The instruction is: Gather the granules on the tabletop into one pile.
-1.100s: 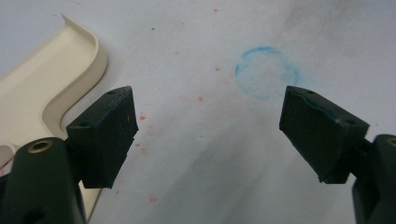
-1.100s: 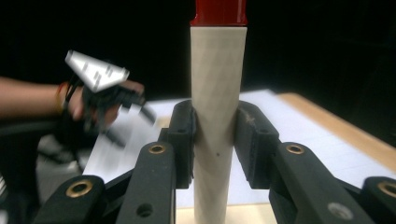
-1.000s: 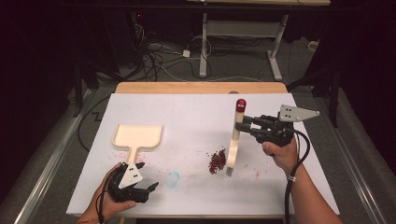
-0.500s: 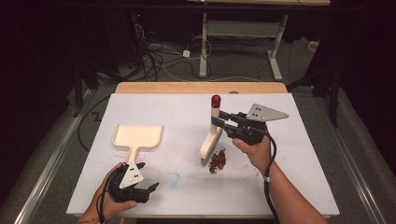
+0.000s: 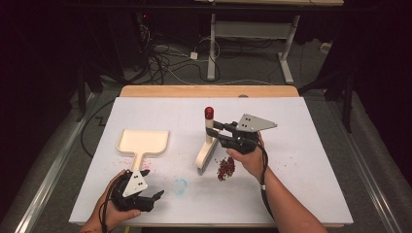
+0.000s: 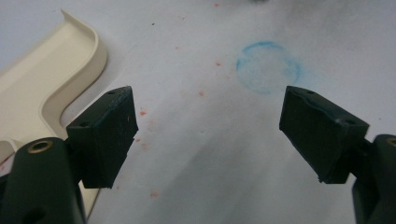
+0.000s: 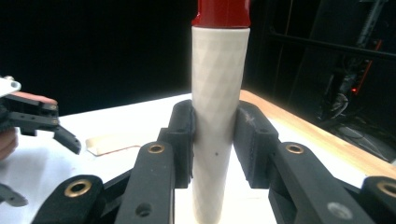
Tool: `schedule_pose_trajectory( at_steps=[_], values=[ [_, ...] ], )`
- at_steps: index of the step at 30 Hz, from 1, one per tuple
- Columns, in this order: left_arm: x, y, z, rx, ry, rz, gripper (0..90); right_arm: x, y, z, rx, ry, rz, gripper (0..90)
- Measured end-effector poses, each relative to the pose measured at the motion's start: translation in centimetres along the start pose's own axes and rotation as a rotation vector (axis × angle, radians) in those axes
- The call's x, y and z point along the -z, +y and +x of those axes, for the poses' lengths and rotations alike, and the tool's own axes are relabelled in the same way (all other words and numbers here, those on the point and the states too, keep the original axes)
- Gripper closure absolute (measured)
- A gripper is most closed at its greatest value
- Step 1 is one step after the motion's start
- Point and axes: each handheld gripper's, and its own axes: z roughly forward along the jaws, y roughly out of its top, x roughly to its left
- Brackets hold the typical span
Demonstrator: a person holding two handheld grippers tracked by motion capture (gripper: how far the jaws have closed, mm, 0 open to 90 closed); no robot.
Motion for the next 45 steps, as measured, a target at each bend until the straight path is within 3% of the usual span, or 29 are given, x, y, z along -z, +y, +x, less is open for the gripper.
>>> schedule_pose_trajectory(
  at_steps=[13, 21, 29, 33, 38, 45],
  values=[
    [0.0, 0.1, -0.1, 0.002, 0.008, 0.001, 18.5, 4.6, -0.4, -0.9, -0.026, -0.059, 0.039, 69.9],
    [-0.1, 0.3, -0.1, 0.002, 0.010, 0.001, 18.5, 4.9, -0.1, -0.5, -0.014, -0.073, 0.023, 69.9],
    [0.0, 0.1, 0.0, 0.004, 0.012, -0.003, 18.5, 7.1, 1.7, 0.0, -0.013, -0.107, -0.069, 69.9],
    [0.0, 0.2, 0.1, 0.003, 0.019, -0.006, 18.5, 9.7, 3.3, 0.9, 0.002, -0.169, -0.093, 69.9],
    [0.2, 0.3, 0.1, 0.009, 0.027, -0.015, 18.5, 13.1, 4.0, 2.5, 0.029, -0.264, -0.060, 69.9],
    [0.3, 0.5, 0.2, -0.003, 0.037, -0.031, 18.5, 17.1, 3.0, 3.8, -0.025, -0.399, 0.009, 69.9]
  ],
)
